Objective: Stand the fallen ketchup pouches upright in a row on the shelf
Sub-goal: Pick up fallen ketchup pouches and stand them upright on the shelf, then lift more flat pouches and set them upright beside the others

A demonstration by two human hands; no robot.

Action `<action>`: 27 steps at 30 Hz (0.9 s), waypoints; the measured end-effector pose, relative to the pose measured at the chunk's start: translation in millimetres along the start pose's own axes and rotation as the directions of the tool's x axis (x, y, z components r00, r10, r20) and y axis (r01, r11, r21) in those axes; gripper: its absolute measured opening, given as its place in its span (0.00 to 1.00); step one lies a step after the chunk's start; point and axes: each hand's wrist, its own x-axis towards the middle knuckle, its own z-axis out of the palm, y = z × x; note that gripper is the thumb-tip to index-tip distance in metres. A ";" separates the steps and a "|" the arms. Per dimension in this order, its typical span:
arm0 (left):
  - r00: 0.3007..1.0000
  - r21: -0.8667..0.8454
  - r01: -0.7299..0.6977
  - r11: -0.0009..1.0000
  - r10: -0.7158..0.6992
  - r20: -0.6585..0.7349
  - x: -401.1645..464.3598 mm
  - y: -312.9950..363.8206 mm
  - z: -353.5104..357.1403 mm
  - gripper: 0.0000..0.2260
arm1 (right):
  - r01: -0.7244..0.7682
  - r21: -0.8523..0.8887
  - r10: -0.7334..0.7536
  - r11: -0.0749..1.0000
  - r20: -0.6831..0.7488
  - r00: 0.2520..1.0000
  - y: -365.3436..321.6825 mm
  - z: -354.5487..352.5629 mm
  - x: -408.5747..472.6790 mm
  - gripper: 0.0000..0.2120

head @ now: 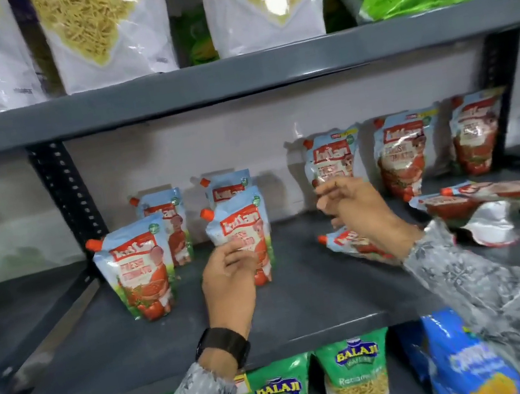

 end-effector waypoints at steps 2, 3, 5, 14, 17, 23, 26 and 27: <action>0.982 -0.030 0.088 0.996 -0.081 0.171 -10.3 9.2 32.9 0.10 | 0.048 -0.170 -0.050 0.984 -0.010 0.999 -1.7 -39.6 10.4 0.07; 0.955 -0.027 0.164 0.986 -0.152 0.254 -14.5 12.2 53.5 0.11 | 0.062 -0.281 -0.060 0.958 0.014 0.998 0.2 -59.8 16.0 0.07; 0.861 -0.006 0.365 0.931 -0.335 0.382 -19.8 12.3 88.3 0.13 | 0.070 -0.509 -0.022 0.858 0.101 0.995 10.4 -88.7 30.2 0.07; 0.675 -0.126 0.725 0.678 -0.661 0.328 -45.2 -1.3 189.6 0.23 | -0.342 -0.549 0.538 0.762 0.245 0.807 71.8 -135.9 61.7 0.06; 0.670 -0.168 0.739 0.653 -0.685 0.286 -45.1 2.5 195.2 0.17 | -0.465 -0.454 0.628 0.760 0.328 0.706 74.6 -136.7 69.1 0.04; 0.645 -0.175 0.764 0.620 -0.736 0.206 -53.8 13.5 204.2 0.06 | -0.569 -0.341 0.659 0.748 0.484 0.576 63.9 -140.8 69.6 0.01; 0.702 -0.147 0.712 0.686 -0.692 0.169 -55.5 16.0 204.3 0.08 | -0.552 -0.219 0.572 0.804 0.539 0.618 55.2 -140.9 66.8 0.04; 0.742 -0.132 0.670 0.731 -0.654 0.147 -54.5 19.7 203.8 0.09 | -0.516 -0.190 0.528 0.835 0.536 0.659 50.1 -141.2 65.5 0.04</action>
